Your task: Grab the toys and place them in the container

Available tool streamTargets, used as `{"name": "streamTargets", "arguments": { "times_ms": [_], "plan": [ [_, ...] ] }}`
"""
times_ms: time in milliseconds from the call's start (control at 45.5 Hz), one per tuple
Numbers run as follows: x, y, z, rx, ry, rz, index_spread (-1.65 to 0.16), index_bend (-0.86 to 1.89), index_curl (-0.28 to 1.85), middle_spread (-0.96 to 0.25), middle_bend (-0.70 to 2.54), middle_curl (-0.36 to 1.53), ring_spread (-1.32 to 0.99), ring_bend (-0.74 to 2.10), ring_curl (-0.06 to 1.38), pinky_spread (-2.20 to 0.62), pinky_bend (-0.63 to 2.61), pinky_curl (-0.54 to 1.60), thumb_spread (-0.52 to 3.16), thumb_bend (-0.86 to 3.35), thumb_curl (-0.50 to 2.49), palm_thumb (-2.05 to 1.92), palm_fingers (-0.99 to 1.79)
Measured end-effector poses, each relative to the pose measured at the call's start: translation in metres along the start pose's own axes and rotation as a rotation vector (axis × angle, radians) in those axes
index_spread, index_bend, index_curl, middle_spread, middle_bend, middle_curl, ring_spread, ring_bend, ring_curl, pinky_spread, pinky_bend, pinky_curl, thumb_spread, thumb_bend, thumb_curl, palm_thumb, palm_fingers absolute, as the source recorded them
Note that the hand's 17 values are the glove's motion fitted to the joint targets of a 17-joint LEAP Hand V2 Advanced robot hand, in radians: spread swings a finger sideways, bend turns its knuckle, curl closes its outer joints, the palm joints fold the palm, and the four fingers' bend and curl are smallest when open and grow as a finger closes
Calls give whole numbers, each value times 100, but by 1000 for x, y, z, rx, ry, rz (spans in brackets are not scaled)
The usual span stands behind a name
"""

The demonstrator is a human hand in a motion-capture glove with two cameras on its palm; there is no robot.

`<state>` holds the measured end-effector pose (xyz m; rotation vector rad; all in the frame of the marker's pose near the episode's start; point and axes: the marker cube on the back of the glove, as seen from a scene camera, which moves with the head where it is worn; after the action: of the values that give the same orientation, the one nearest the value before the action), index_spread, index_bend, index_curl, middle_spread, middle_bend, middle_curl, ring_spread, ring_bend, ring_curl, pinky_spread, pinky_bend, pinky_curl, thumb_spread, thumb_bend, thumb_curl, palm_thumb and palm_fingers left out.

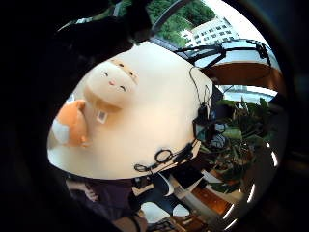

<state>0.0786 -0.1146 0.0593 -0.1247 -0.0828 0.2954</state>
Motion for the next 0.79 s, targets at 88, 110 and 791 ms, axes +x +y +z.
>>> {"name": "streamTargets", "arguments": {
  "times_ms": [88,110,791],
  "plan": [
    [24,-20,39,-45,9,62,-29,14,33,-6,14,31,1,49,34,5,105,36,132,-1,40,0,-17],
    [30,-25,49,-61,13,76,-29,14,33,-6,14,31,1,48,34,5,105,36,133,-1,39,0,-16],
    [-23,-17,-37,311,37,-2,-38,39,41,-24,86,53,-32,123,58,-29,117,42,97,17,66,59,112]
  ]
}}
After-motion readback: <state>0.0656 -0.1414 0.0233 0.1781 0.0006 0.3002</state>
